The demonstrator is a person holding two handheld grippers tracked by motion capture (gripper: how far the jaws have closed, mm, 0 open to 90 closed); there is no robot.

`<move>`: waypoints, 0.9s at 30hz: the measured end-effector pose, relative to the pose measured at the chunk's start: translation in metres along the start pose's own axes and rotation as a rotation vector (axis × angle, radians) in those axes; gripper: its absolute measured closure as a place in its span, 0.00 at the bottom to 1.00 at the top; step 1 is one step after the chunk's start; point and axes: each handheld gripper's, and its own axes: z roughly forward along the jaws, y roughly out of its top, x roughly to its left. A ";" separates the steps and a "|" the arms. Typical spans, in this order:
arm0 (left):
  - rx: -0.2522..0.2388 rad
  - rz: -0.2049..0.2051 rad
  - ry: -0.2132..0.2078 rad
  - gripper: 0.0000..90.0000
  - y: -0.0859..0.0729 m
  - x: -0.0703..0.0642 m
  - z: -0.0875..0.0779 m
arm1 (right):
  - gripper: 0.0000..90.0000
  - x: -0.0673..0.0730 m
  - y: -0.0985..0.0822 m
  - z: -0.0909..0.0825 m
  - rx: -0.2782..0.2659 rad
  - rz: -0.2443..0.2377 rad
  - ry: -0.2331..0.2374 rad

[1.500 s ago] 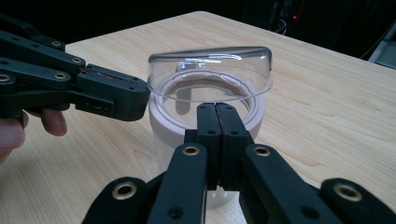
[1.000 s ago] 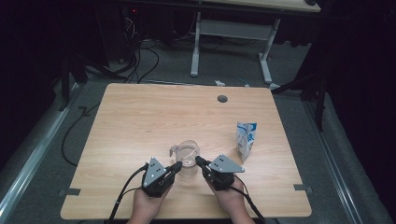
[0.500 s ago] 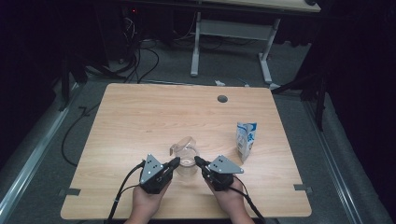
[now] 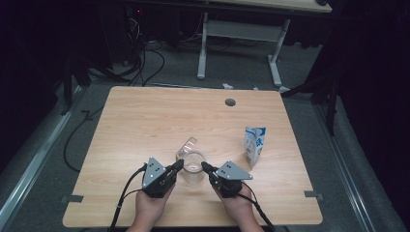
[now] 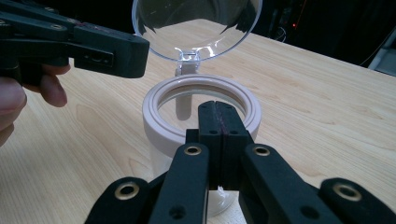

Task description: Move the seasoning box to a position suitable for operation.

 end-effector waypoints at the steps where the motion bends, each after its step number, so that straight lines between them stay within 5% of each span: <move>1: -0.001 -0.001 0.001 0.99 0.000 0.000 0.000 | 1.00 0.000 0.000 0.000 -0.001 0.000 0.002; 4: -0.006 -0.002 0.005 0.99 0.001 0.001 0.000 | 1.00 0.000 0.000 0.000 -0.001 -0.001 0.002; 5: -0.085 -0.050 0.016 0.99 0.003 0.000 0.005 | 1.00 0.000 0.000 0.000 -0.001 -0.002 0.001; 9: -0.062 -0.042 0.013 0.99 0.004 0.001 0.003 | 1.00 0.000 0.000 0.000 -0.002 -0.006 0.000; 10: -0.020 -0.006 0.014 0.99 0.004 0.003 0.000 | 1.00 0.000 0.000 0.000 -0.001 -0.005 0.000; 27: -0.033 -0.015 0.051 0.99 0.007 0.014 0.000 | 1.00 0.000 0.000 0.000 -0.003 -0.007 0.003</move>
